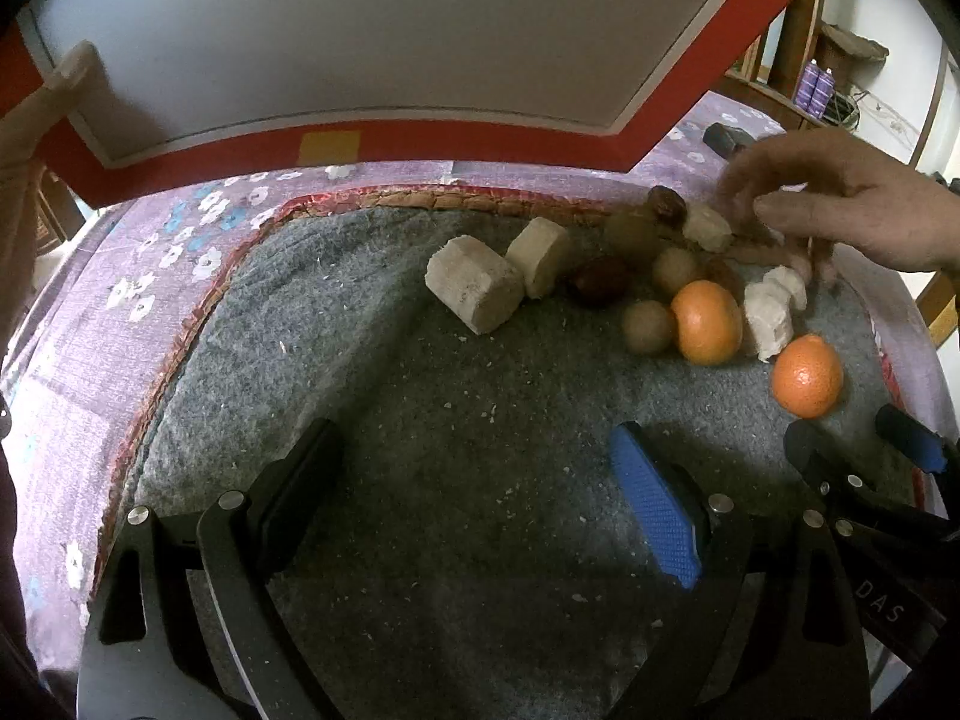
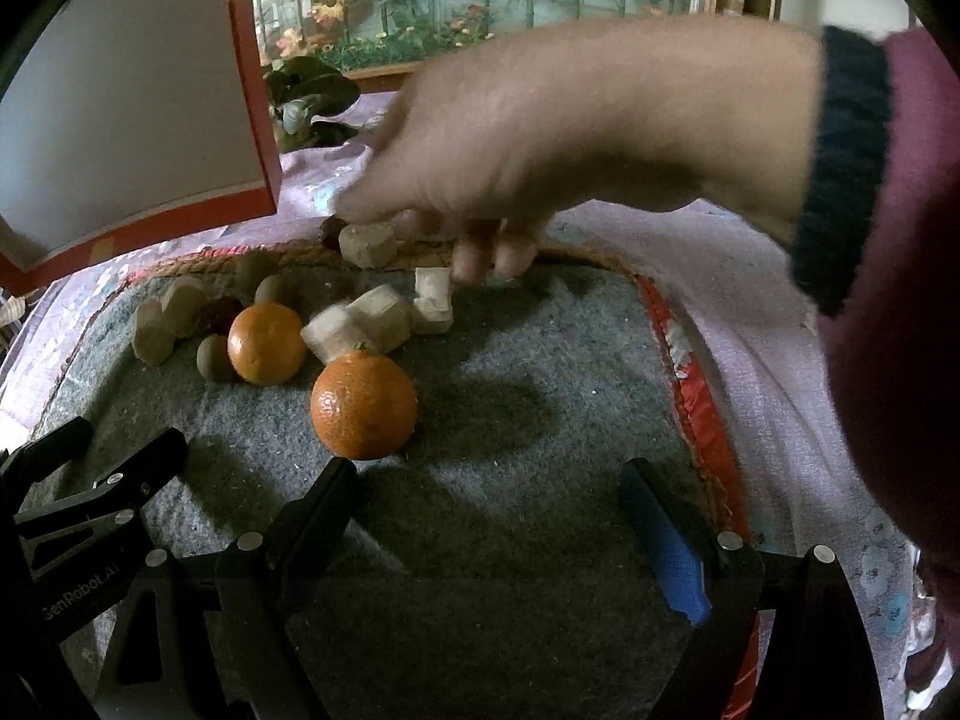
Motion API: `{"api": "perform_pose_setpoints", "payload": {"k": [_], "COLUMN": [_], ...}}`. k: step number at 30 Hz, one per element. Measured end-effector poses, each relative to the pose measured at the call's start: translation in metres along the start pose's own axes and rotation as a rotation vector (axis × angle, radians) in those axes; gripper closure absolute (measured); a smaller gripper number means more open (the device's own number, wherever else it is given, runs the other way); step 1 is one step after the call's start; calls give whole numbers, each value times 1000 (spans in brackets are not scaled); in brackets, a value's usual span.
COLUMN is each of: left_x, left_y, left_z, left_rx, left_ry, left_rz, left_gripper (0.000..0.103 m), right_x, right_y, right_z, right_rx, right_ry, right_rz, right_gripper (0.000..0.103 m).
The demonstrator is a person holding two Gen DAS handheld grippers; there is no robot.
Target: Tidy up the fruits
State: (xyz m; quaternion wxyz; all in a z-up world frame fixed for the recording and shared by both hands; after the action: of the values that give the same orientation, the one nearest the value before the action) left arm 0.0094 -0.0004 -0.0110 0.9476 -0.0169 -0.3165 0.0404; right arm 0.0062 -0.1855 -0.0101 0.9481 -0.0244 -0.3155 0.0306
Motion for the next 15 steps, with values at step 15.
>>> {"api": "perform_pose_setpoints", "payload": {"k": [15], "left_x": [0], "left_y": [0], "left_z": [0], "left_rx": [0], "left_ry": [0], "left_rz": [0], "left_gripper": [11], "right_x": [0], "right_y": [1], "right_z": [0], "right_rx": [-1], "right_ry": [-8], "right_rz": [0], "right_gripper": [15]}}
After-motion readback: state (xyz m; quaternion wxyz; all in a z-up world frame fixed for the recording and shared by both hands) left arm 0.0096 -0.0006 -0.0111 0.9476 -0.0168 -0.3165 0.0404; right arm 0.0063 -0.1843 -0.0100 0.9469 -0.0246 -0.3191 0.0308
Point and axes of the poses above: each gripper's, at about its wrist camera, not at the fingertips, and z roughly against the way its jaws point, y to its left, x to its top, the point moved 1 cm from there along -z, roughly the way its jaws point, and after that the axes turned 5 degrees about z, right-handed, at the moved point
